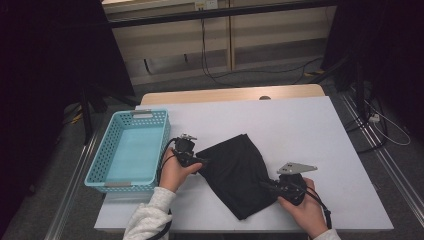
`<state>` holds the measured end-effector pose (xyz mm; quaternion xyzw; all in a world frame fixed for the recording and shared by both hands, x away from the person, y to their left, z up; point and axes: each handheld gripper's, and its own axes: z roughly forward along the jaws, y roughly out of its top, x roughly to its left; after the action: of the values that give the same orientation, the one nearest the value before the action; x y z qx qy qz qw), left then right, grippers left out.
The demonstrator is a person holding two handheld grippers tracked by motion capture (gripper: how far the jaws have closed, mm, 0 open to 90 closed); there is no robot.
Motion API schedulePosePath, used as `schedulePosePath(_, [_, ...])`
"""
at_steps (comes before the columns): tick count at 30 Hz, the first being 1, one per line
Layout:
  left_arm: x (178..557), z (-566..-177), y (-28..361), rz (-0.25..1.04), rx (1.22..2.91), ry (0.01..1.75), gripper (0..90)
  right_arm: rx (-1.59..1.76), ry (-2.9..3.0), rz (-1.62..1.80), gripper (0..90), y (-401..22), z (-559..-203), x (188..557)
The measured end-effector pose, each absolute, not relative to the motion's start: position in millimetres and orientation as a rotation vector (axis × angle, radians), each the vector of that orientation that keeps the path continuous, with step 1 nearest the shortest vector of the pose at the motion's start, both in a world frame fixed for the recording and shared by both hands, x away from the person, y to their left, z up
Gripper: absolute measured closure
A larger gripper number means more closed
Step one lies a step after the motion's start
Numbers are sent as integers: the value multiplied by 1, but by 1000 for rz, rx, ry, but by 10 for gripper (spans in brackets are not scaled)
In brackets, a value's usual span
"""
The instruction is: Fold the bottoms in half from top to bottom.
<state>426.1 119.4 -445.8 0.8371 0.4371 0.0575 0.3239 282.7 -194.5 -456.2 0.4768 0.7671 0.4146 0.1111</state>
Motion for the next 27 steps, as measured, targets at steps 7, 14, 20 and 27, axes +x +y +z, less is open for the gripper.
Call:
schedulePosePath(7, [424,-446,117,177,2217,1152,170,1392,2261,1208,802,-193,-457,282])
schedulePosePath(14, [425,-441,116,160,2290,1137,284,1390,2266,1211,802,-193,-457,283])
schedulePosePath(20, [426,-436,114,110,2328,1154,394,1379,2274,1206,802,-191,-457,283])
schedulePosePath(27, [428,-434,116,71,2319,1179,533,1377,2277,1210,802,-190,-457,282])
